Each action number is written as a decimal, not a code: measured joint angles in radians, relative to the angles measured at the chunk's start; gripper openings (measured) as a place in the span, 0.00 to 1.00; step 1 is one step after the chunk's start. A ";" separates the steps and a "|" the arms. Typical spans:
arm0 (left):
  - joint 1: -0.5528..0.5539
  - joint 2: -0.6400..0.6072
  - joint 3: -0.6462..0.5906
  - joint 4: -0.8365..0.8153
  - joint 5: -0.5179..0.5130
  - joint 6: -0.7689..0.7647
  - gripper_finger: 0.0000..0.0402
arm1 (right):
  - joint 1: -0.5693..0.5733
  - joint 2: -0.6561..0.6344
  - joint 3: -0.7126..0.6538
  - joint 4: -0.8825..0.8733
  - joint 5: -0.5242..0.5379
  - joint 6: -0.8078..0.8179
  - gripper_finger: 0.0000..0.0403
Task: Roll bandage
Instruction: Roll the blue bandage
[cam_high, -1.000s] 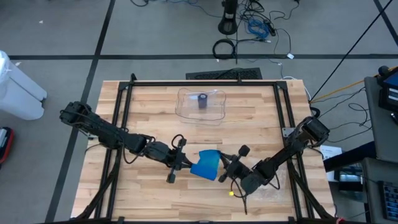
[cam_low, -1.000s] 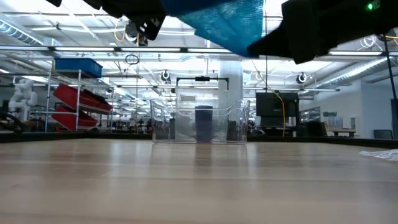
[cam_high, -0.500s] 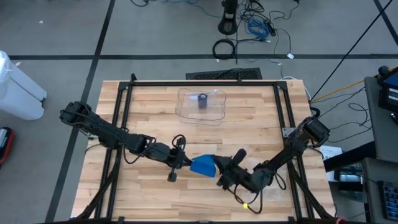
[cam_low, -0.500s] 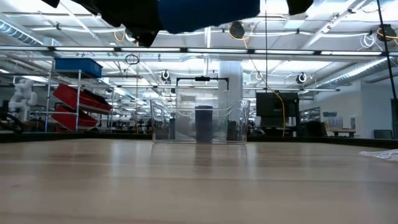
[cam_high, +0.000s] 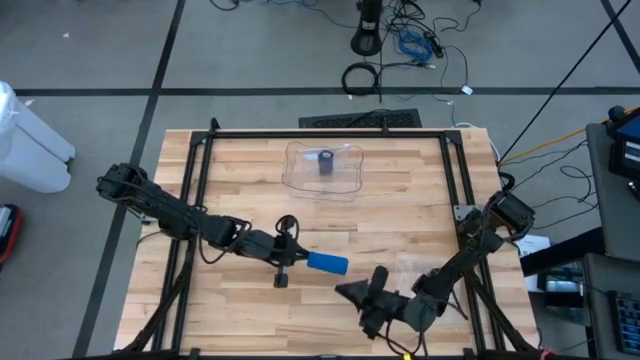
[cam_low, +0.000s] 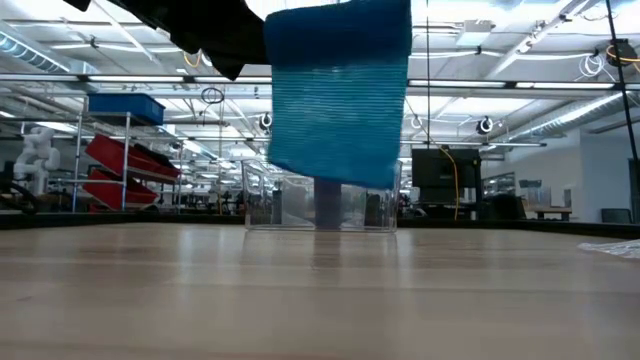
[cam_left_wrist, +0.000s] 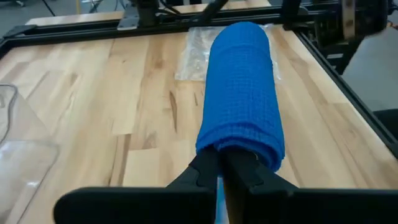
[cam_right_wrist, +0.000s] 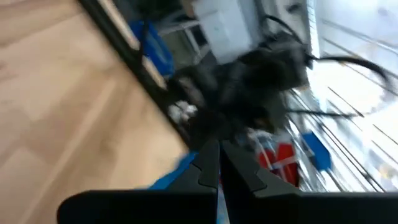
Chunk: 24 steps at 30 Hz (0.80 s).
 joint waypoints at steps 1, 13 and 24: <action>0.000 0.000 0.000 0.000 -0.002 0.000 0.02 | -0.002 0.000 0.000 -0.035 -0.021 0.020 0.00; 0.000 0.000 0.000 0.011 -0.093 0.000 0.02 | 0.021 0.000 0.000 -0.002 0.210 0.393 0.01; -0.001 0.000 0.000 0.053 -0.135 -0.051 0.02 | 0.024 0.000 -0.204 -0.057 -0.027 1.240 0.34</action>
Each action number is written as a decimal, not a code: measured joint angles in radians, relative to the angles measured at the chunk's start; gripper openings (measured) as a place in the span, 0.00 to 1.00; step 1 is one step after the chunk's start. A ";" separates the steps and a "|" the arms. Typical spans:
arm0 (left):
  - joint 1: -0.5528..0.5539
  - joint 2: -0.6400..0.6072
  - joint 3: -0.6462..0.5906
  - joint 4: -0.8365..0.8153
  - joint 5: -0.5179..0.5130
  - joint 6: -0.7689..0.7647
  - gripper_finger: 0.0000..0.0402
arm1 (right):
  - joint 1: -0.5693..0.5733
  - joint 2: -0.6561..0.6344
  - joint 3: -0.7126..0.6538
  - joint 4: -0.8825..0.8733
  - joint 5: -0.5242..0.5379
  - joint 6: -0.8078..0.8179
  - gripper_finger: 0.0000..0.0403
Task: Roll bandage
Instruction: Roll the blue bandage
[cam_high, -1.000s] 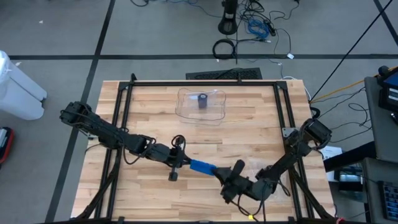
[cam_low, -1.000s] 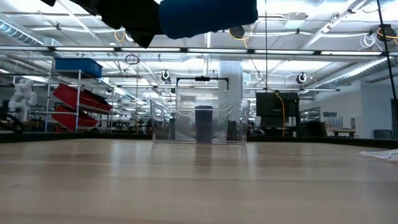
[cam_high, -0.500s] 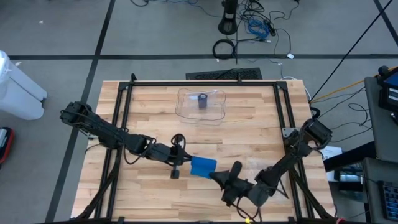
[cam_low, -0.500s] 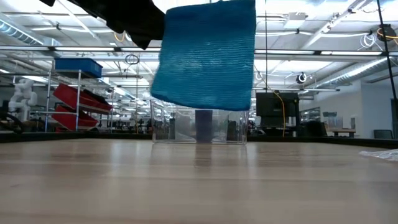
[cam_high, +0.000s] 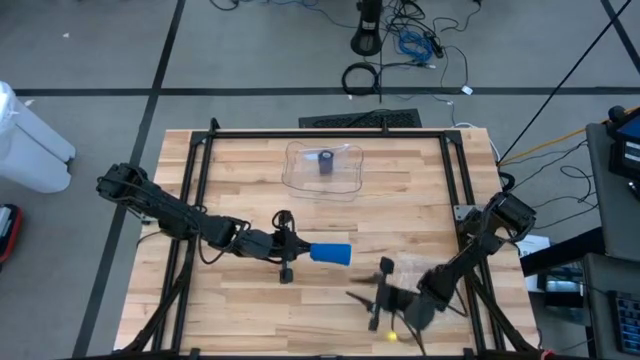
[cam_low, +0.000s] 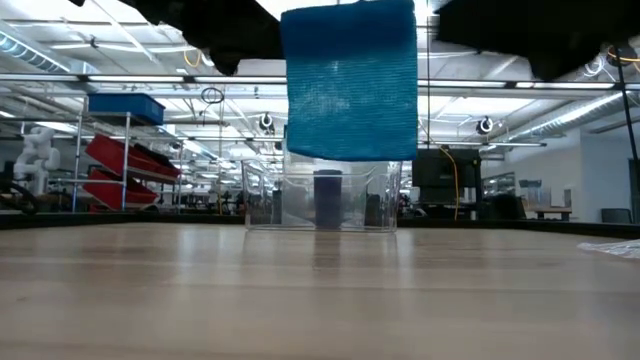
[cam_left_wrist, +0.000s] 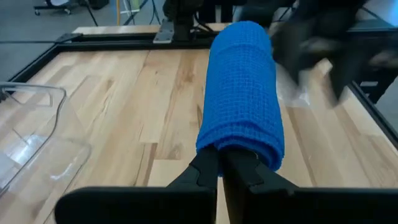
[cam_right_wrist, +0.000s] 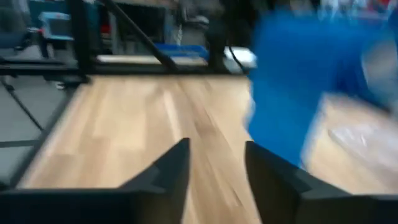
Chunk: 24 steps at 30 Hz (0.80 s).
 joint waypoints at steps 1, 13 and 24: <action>0.000 0.000 0.000 0.005 0.000 0.000 0.02 | -0.014 0.000 -0.030 -0.001 -0.012 0.047 0.38; 0.001 0.000 0.000 0.009 0.000 0.005 0.02 | -0.168 0.014 -0.137 0.094 -0.221 0.172 0.66; -0.006 0.000 0.000 0.034 0.001 0.004 0.02 | -0.234 0.095 -0.137 0.198 -0.256 0.012 0.07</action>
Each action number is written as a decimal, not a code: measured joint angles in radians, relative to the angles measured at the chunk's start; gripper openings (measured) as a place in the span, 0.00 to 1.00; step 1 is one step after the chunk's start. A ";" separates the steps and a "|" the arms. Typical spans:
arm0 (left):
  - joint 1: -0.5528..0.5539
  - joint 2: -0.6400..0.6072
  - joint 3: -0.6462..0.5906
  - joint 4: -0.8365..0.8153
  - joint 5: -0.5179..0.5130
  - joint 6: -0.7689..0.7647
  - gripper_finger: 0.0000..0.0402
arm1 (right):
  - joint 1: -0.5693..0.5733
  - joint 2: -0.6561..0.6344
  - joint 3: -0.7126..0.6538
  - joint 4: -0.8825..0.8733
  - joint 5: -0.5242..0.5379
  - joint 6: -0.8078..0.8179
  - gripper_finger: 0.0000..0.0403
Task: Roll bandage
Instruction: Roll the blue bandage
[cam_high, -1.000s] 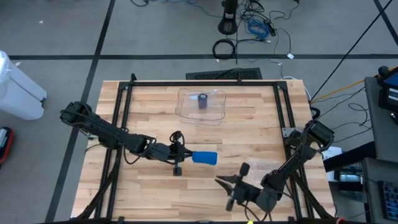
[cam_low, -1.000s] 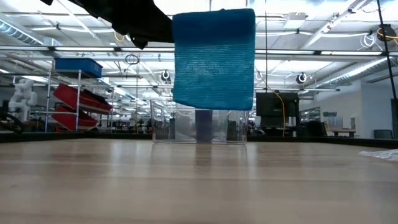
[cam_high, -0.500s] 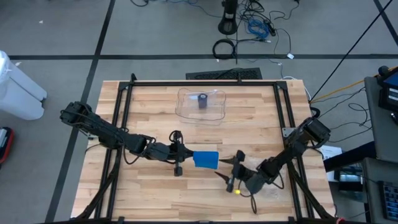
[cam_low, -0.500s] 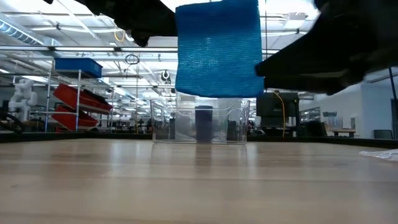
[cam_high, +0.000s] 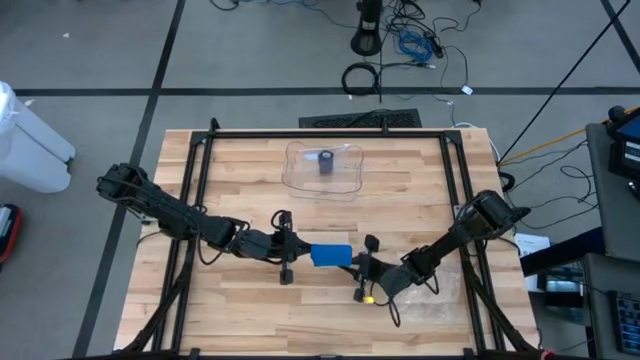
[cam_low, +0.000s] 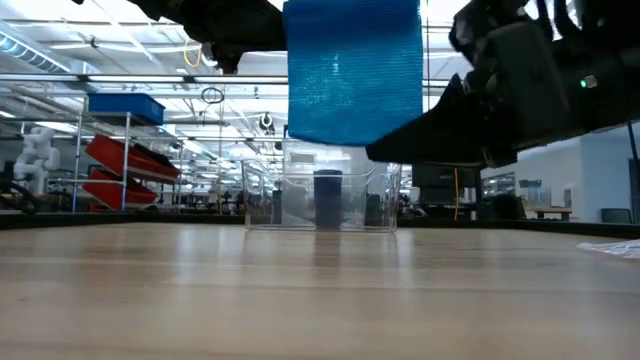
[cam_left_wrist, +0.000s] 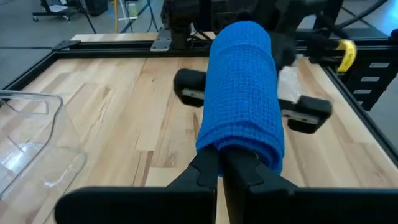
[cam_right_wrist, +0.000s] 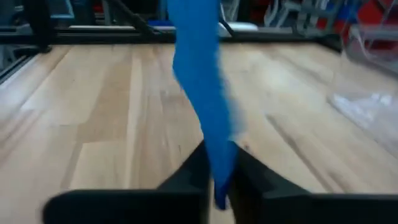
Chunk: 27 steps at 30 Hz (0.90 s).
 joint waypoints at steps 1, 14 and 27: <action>0.000 0.000 0.000 0.000 0.000 0.002 0.02 | 0.004 0.007 0.000 0.028 0.003 -0.034 0.04; -0.013 0.000 0.000 0.012 0.041 0.002 0.02 | 0.074 0.012 0.000 0.105 0.267 -0.178 0.00; -0.012 0.008 0.000 -0.022 0.243 0.030 0.02 | 0.005 0.010 0.001 0.213 0.267 -0.559 0.00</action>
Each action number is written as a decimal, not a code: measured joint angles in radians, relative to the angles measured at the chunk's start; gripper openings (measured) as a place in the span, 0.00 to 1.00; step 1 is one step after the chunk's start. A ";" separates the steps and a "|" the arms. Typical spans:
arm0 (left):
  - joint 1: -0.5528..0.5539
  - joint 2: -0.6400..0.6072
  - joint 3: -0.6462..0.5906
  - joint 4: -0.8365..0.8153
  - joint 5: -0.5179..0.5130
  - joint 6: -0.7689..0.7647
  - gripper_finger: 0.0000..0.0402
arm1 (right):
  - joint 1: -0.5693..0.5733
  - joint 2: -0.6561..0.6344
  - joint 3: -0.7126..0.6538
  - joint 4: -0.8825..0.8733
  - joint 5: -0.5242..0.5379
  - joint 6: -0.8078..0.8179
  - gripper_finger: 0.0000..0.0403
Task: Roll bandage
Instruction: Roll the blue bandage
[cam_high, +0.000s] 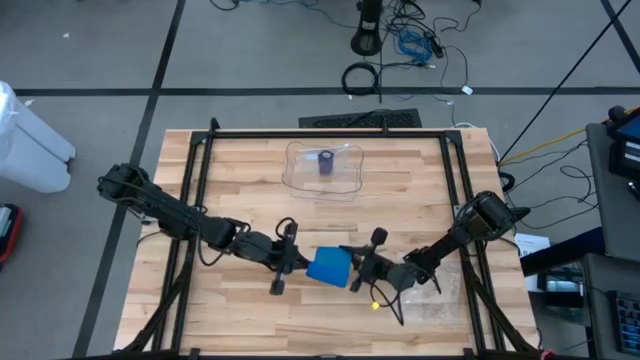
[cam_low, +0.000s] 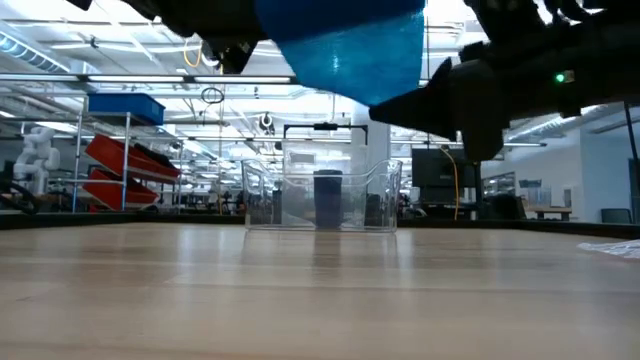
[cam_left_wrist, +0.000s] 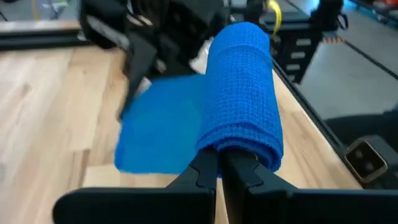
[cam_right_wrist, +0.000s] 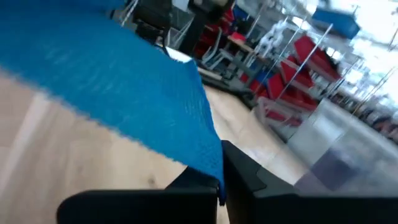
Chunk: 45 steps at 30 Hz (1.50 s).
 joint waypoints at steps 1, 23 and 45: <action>0.000 0.000 0.000 -0.012 0.011 0.000 0.02 | -0.002 0.000 0.000 0.023 0.000 -0.046 0.00; 0.001 0.000 0.000 -0.145 -0.049 -0.010 0.02 | 0.078 -0.021 0.322 -0.329 0.004 -0.745 0.00; 0.000 0.000 0.000 -0.123 -0.108 0.014 0.02 | 0.139 -0.023 0.397 -0.540 0.018 -0.657 0.00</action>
